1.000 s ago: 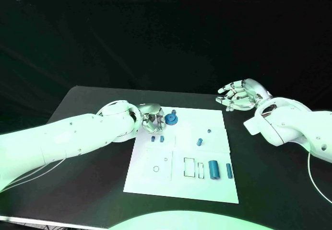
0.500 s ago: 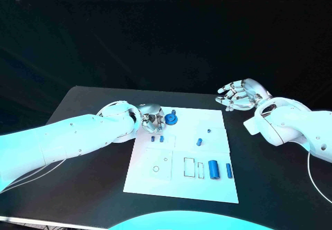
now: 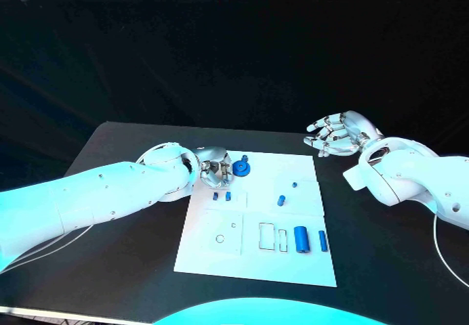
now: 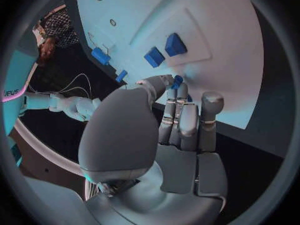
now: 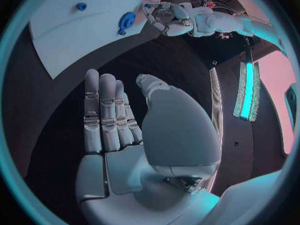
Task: Assemble the parts on the task board
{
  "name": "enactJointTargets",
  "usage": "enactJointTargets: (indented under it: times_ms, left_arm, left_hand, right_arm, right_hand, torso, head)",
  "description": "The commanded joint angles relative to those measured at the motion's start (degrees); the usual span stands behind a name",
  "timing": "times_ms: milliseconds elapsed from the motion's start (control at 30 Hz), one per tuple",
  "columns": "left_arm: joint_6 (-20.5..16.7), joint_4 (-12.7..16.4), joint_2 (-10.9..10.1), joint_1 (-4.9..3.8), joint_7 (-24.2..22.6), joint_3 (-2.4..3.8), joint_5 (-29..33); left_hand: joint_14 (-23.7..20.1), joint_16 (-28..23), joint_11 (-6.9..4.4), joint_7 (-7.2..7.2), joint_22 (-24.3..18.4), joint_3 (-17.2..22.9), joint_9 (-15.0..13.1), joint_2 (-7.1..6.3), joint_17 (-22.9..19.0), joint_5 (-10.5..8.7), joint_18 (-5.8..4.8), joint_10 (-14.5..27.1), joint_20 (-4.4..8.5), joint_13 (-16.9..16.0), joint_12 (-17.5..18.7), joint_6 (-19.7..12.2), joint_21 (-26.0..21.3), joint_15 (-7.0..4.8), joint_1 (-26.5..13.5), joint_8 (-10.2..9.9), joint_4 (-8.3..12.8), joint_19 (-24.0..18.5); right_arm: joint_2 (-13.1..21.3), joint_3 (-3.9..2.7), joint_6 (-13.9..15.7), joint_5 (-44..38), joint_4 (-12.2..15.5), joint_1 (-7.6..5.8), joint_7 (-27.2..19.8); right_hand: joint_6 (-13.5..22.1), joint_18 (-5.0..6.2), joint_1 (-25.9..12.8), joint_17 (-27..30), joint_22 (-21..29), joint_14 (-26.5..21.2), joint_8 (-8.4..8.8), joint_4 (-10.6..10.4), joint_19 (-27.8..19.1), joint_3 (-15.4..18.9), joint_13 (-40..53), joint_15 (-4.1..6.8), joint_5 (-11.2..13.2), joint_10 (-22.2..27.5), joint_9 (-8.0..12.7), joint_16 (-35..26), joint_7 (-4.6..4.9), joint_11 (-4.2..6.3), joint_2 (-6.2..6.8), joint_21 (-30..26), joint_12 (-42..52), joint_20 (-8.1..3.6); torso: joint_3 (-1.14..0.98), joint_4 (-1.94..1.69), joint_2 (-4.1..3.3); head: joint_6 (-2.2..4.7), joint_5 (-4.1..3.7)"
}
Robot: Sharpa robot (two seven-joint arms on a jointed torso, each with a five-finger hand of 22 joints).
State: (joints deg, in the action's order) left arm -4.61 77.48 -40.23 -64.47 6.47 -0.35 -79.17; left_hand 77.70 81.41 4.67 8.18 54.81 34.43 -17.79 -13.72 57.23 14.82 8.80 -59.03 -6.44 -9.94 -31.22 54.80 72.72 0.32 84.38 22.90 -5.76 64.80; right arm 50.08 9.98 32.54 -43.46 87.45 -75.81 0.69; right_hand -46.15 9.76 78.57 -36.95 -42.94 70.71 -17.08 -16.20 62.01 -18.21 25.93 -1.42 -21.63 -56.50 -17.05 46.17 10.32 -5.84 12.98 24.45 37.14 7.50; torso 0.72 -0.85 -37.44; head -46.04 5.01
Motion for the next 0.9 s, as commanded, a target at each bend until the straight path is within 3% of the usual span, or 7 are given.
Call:
enactJointTargets:
  times_ms: [33,400,600,900]
  left_arm:
    - [2.0,0.1,0.1,0.34,-0.6,-0.22,0.4]
    - [1.8,0.0,0.1,0.34,-0.7,-0.21,0.8]
    - [2.1,-0.1,0.0,0.34,-0.3,-0.21,1.0]
    - [3.0,-0.4,0.0,0.34,0.0,-0.22,1.0]
  left_hand:
    - [0.4,0.2,-0.61,-0.11,-0.5,-0.1,-0.1,0.56,0.2,0.13,-0.87,-1.0,-0.05,0.0,0.5,0.2,-0.2,-0.11,0.1,-0.6,-0.1,0.0]
    - [0.0,-0.1,-0.33,0.05,-1.5,0.1,-0.2,0.58,-0.5,0.12,-0.71,-0.6,-0.14,0.4,2.0,-0.3,-0.9,0.09,-0.2,-1.4,0.0,-0.6]
    - [-1.0,-0.6,0.60,0.62,-3.1,0.7,-0.5,0.42,-2.0,0.13,-0.42,0.9,-0.68,1.6,5.7,-0.8,-1.9,0.86,-0.6,-2.6,0.0,-1.7]
    - [-1.3,-0.7,0.84,0.82,-3.5,0.7,-0.7,0.35,-2.5,-0.09,-0.34,0.8,-0.95,2.1,7.2,-1.1,-2.2,1.13,-1.1,-3.2,-0.2,-2.0]
  right_arm:
    - [0.0,-0.01,-0.7,-0.3,0.1,0.03,-0.7]
    - [0.0,-0.01,-0.7,-0.2,0.1,0.03,-0.6]
    - [0.0,-0.01,-0.7,-0.2,0.1,0.03,-0.7]
    - [0.1,-0.01,-0.8,-0.2,0.1,0.03,-0.6]
  right_hand:
    - [0.3,0.65,0.0,0.0,0.0,-0.1,-0.28,0.0,0.0,-0.5,0.0,-0.11,-0.2,0.3,0.1,-0.2,0.24,0.03,0.38,-0.3,-0.2,0.17]
    - [0.3,0.65,0.0,0.0,0.1,-0.1,-0.33,0.0,0.0,-0.5,-0.1,-0.11,-0.3,0.3,0.1,-0.3,0.24,0.03,0.32,-0.4,-0.2,0.17]
    - [0.3,0.65,0.0,0.0,0.1,-0.1,-0.33,0.0,0.0,-0.5,-0.1,-0.11,-0.3,0.3,0.1,-0.3,0.24,0.03,0.32,-0.4,-0.2,0.17]
    - [0.3,0.65,-0.1,0.0,0.2,0.0,-0.38,0.0,0.1,-0.6,-0.2,-0.12,-0.3,0.3,0.1,-0.4,0.26,0.01,0.29,-0.4,-0.2,0.18]
  torso:
    - [0.00,0.00,0.00]
    - [0.02,-0.03,0.02]
    - [0.01,0.00,0.01]
    - [0.02,0.00,0.01]
  head:
    - [0.03,0.00]
    - [0.07,0.02]
    - [0.07,0.05]
    - [0.11,0.07]
